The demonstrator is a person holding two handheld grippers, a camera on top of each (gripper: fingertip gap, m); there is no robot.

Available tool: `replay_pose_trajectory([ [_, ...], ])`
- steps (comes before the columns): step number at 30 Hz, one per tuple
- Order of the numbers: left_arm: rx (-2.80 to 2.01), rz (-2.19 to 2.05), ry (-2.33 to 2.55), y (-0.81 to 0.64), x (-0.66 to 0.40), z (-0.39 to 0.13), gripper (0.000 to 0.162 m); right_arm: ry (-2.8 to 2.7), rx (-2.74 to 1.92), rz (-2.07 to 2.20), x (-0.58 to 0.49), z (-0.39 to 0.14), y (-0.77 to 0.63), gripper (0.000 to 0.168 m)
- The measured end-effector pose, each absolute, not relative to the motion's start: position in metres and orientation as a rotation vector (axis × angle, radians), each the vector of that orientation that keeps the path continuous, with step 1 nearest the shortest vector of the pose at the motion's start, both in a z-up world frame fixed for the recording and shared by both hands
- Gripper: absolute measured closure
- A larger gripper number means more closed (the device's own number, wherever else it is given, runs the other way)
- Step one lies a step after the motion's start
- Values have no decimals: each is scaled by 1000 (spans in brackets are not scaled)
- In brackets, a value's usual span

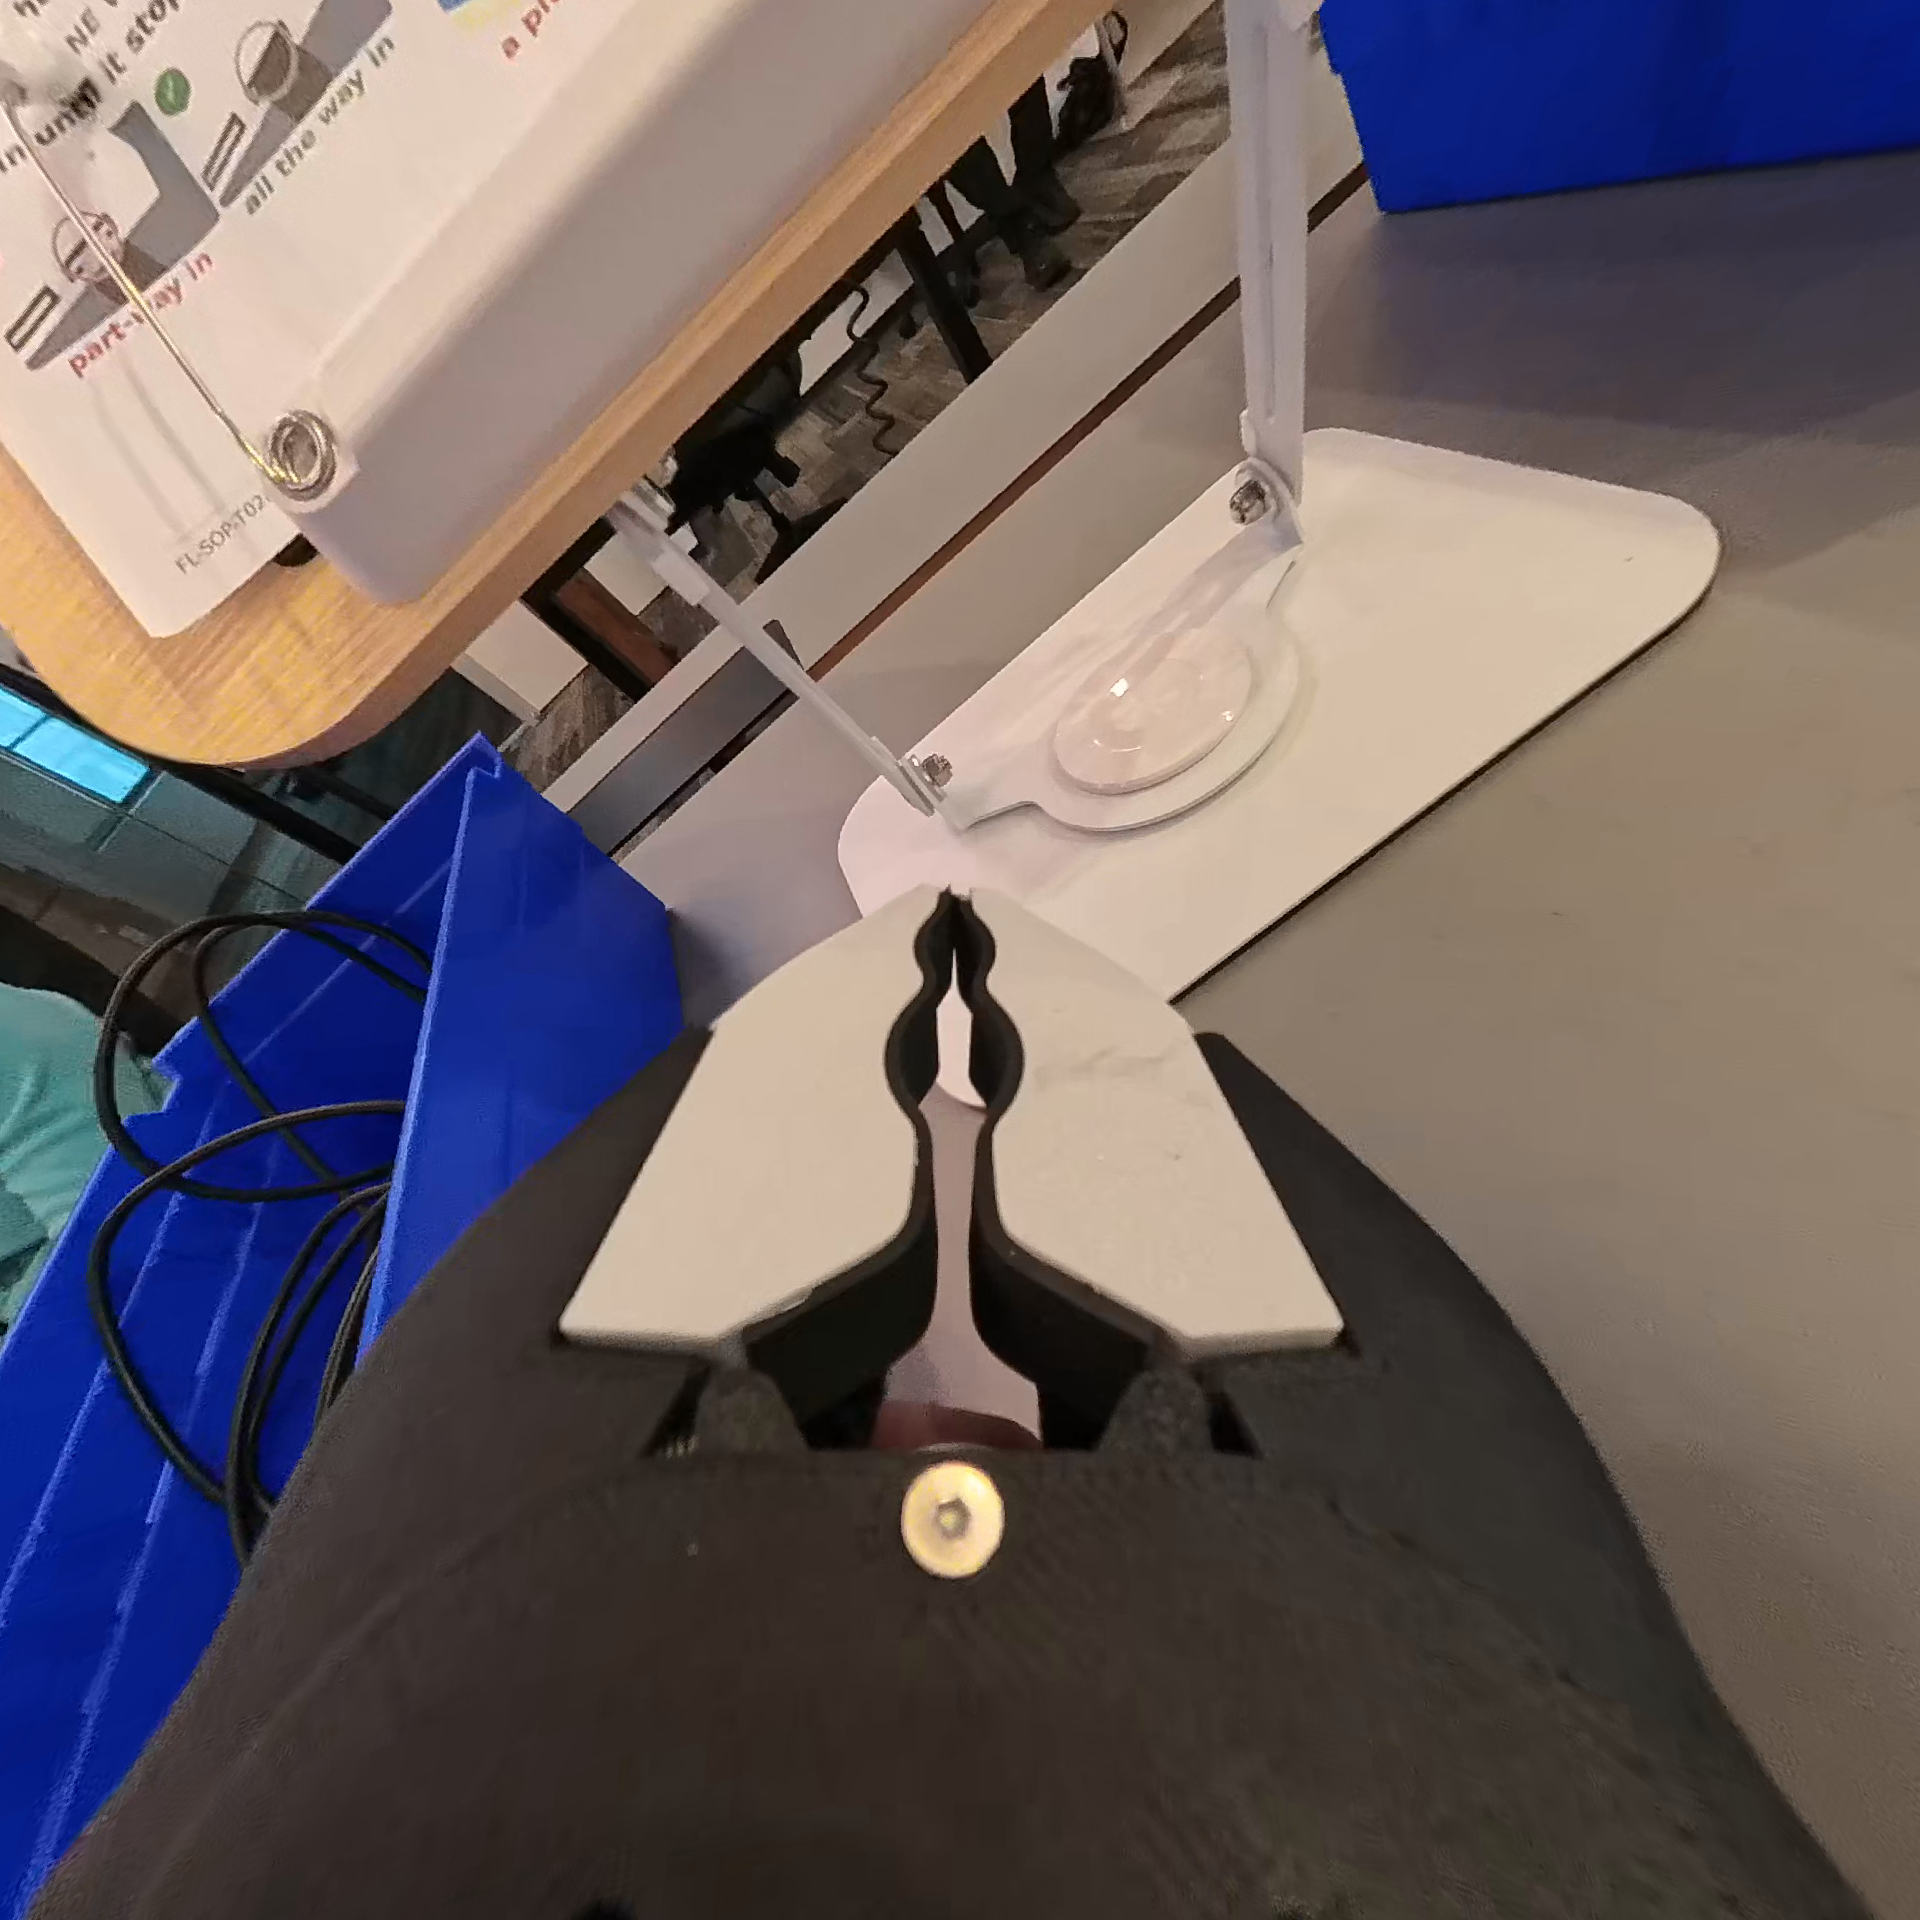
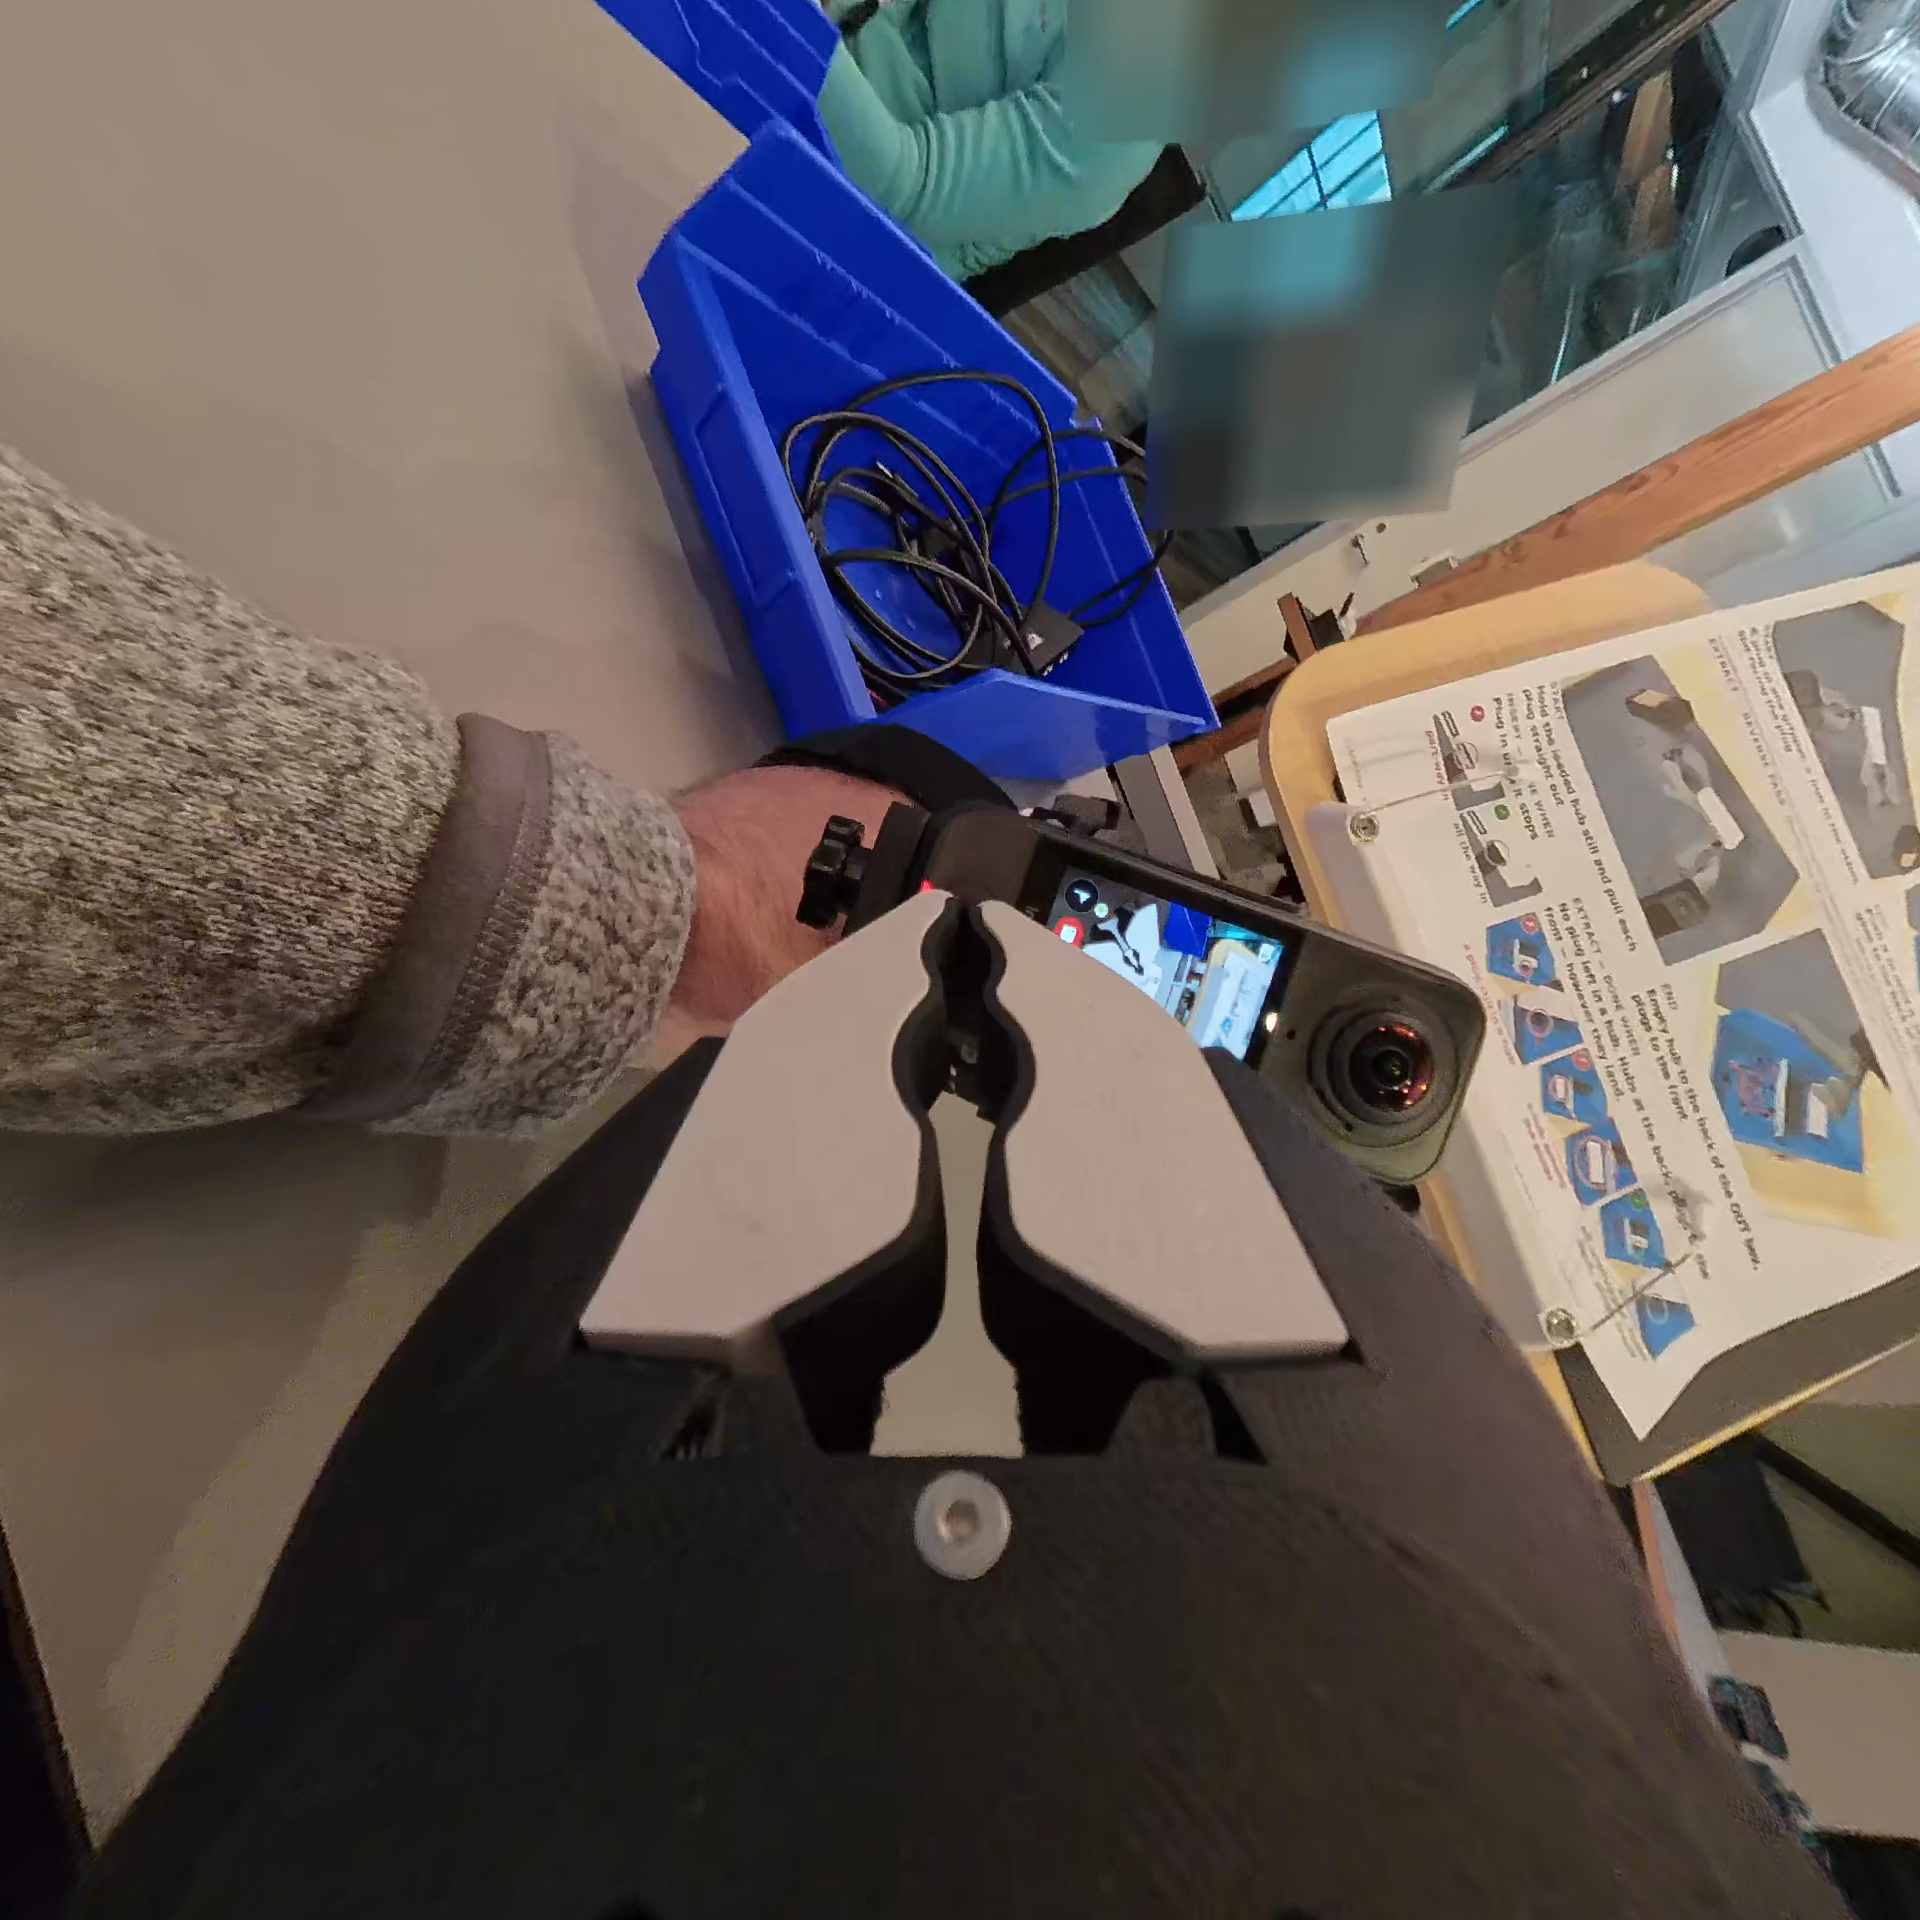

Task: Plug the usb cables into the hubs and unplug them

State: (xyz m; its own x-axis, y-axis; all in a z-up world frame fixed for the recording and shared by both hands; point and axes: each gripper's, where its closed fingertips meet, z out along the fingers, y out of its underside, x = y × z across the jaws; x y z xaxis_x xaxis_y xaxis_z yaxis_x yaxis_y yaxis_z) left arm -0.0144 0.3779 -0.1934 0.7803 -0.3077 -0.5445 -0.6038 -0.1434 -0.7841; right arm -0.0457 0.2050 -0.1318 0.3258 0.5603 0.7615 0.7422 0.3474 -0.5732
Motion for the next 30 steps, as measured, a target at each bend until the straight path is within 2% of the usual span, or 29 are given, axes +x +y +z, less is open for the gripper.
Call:
replay_pose_trajectory([
  [7,-1784,369,743,382,-23,-203,162,-1344,-1432,-126,-43,-135,210,167],
  [10,-1709,356,687,377,-22,-180,162,-1324,-1363,-102,-40,-121,199,168],
  [15,-1742,291,656,378,-23,-183,162,-1246,-1340,-55,-9,-89,192,168],
  [24,-1718,358,693,376,-18,-184,162,-1358,-1343,-96,-39,-126,196,168],
  [30,-1713,390,704,377,-21,-184,162,-1348,-1360,-199,-38,-128,203,167],
])
